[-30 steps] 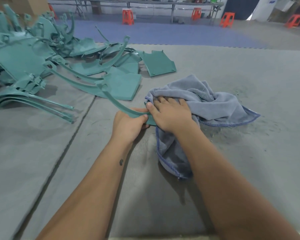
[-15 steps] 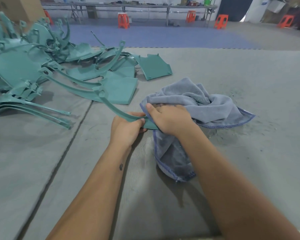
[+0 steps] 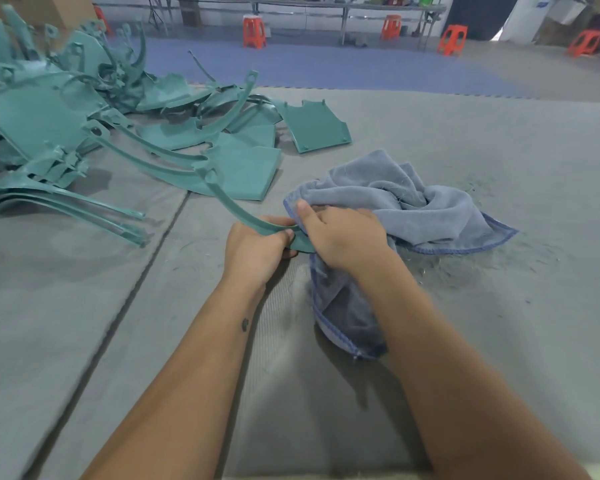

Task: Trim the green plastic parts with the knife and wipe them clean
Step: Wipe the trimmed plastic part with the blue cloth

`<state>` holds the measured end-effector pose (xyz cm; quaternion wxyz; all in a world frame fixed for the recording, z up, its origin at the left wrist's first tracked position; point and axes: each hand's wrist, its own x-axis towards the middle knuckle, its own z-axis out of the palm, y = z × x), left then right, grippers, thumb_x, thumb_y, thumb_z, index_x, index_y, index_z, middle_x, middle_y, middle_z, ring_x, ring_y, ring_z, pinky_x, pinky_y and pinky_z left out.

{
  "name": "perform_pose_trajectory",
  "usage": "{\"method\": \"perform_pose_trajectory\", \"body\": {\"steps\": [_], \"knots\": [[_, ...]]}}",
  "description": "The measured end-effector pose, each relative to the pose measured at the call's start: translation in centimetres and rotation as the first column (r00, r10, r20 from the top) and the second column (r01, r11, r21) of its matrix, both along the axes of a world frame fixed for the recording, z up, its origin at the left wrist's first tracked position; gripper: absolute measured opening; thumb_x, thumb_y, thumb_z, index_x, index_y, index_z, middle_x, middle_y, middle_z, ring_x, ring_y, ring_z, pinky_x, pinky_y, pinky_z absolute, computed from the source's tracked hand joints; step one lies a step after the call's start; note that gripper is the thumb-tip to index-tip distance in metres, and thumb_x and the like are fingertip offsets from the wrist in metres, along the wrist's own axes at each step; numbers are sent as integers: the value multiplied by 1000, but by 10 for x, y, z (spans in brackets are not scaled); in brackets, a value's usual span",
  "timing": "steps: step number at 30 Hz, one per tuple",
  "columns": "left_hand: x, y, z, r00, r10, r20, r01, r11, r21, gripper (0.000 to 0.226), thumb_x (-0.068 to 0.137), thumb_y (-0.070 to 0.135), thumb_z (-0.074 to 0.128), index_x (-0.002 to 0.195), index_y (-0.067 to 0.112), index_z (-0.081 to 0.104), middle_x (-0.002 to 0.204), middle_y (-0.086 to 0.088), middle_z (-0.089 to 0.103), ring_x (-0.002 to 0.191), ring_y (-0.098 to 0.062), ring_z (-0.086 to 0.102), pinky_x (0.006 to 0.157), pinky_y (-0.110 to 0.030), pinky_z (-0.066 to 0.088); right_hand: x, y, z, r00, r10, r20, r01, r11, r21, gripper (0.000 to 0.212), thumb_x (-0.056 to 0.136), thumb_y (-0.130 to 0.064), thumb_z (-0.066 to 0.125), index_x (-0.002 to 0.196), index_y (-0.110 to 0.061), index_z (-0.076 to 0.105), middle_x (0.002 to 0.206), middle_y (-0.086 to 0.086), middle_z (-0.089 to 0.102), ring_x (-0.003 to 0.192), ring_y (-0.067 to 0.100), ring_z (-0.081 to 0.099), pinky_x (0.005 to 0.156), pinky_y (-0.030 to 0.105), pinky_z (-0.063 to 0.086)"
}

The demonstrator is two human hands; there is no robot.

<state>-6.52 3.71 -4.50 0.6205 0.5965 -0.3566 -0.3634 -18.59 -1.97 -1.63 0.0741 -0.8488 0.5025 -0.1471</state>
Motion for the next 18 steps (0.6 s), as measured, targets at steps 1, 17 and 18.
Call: {"method": "perform_pose_trajectory", "body": {"steps": [1,17,18], "knots": [[0,0,0,1000,-2,10,2,1000,-6,47,84,-8,58,63,29,77,71,1,74,71,-14,73,63,-23,57,0,-4,1,1000,6,-3,-6,999,33,66,100,-54,12,119,-21,65,125,4,64,123,25,51,103,40,31],[-2,8,7,999,-25,-35,25,1000,0,23,91,-3,60,82,16,71,80,-5,70,69,-10,71,58,-19,55,-37,-14,-5,963,-178,-203,164,983,-85,55,100,-44,27,149,-19,32,155,0,33,144,17,23,118,42,6],[-1,8,7,999,-25,-39,25,1000,2,22,91,-3,60,84,15,70,83,-7,71,72,-12,72,58,-19,56,-45,-18,-6,965,-204,-163,191,977,-92,51,100,-41,30,146,-22,37,152,1,38,143,19,26,117,40,9]]}}
